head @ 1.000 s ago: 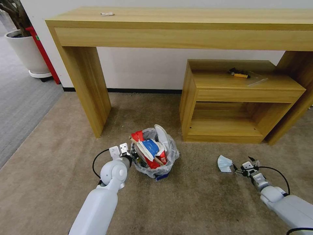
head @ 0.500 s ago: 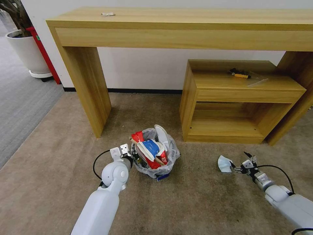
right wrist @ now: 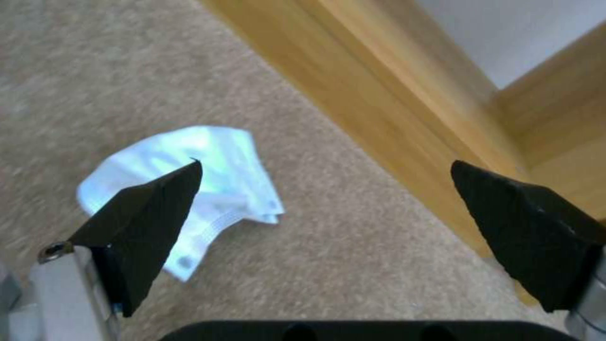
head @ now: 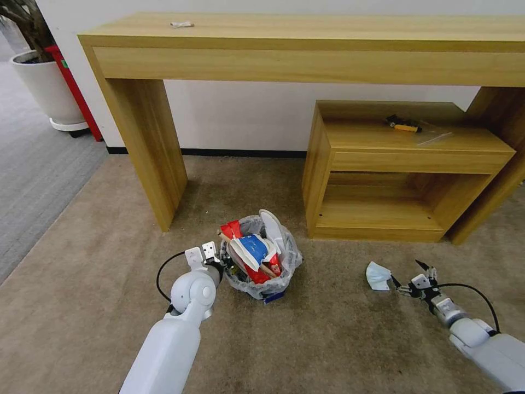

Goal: Pick up the trash bin and place the garbage on the floor into it.

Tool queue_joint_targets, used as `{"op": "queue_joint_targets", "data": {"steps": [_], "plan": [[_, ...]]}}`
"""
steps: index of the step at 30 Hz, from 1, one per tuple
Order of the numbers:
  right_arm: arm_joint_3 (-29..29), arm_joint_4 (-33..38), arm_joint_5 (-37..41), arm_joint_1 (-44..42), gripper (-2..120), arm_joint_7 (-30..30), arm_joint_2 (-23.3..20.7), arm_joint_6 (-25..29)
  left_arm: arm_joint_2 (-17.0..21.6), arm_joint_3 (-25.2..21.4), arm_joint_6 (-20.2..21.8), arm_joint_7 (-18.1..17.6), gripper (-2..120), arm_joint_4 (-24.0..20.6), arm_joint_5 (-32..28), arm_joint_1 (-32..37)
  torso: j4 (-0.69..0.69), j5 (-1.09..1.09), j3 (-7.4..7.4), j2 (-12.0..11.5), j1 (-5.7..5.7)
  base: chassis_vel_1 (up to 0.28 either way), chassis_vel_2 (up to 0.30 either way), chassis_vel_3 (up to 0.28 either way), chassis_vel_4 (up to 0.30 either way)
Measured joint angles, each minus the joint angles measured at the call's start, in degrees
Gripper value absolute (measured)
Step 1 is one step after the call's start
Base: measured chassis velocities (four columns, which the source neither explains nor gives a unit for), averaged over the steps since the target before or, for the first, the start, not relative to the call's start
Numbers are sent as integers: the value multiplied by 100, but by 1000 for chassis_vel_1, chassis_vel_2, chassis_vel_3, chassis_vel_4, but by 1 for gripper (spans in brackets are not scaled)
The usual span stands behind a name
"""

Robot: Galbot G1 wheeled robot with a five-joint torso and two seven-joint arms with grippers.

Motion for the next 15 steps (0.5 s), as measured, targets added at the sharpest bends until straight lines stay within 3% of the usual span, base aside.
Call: {"op": "queue_joint_targets", "data": {"steps": [12,15], "plan": [[-222,-731,-507,142,100,-59,425,92,-30,-73,0,55,0,-4,21,25,-2,-1,0,-1,0,0,0,0,0],[-142,-933,-542,263,100,-363,581,353,14,-96,-16,85,0,2,19,35,-1,-1,1,-1,0,0,0,0,0]]}}
